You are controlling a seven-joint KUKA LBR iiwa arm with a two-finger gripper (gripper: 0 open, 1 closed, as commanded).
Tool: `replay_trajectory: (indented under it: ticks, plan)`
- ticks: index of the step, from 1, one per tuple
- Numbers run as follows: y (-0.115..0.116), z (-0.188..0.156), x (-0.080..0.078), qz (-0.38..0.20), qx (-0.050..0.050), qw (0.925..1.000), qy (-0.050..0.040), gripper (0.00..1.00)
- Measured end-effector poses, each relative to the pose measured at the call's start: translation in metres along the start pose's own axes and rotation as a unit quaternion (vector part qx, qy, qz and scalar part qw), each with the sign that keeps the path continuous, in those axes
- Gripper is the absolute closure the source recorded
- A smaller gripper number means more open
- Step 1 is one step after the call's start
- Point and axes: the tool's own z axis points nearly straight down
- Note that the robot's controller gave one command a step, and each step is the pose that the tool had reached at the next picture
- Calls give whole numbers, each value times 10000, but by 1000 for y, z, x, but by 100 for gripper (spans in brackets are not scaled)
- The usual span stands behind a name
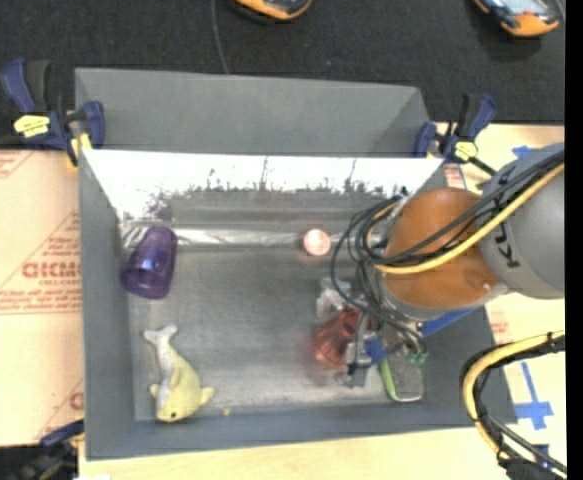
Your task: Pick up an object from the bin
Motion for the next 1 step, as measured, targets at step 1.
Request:
replay_trajectory:
  ticks: [1]
  plan:
    - [0,0,0,5,-1,10000,1,100]
